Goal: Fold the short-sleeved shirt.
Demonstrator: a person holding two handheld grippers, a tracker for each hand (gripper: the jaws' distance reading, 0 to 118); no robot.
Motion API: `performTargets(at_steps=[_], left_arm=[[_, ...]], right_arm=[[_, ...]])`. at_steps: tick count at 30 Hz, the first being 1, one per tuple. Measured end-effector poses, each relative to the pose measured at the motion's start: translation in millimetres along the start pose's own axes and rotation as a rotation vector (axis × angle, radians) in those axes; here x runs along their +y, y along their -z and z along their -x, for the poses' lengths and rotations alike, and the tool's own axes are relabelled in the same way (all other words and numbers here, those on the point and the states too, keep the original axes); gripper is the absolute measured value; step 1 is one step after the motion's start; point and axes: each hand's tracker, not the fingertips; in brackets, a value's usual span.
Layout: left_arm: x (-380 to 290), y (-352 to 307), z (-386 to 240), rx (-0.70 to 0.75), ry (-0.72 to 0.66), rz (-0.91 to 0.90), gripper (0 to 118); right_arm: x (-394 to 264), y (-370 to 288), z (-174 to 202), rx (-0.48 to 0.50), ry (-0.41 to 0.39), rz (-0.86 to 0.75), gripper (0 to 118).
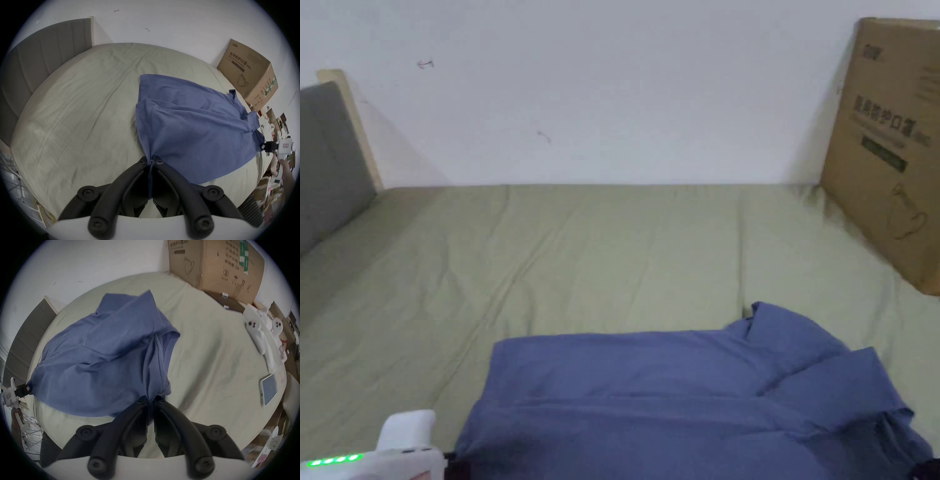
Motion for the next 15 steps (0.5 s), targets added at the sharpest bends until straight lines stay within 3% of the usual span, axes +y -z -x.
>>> performTargets(at_steps=[4,8,15], left_arm=[[7.3,-4.8,-0.2,-0.008,0.039,0.01,3],[11.1,-8.5,1.8,-0.007,0.059,0.024,3],[2.6,-32.0,16.2,-0.019,0.102,0.087,3]], right_arm=[[4.0,-18.3,-7.7,0.05,0.06,-0.007,6],[-9.7,-50.4,15.8,0.042,0.042,-0.023,6],[-23.4,-78.4,-4.9,0.114,0.062,0.048,6]])
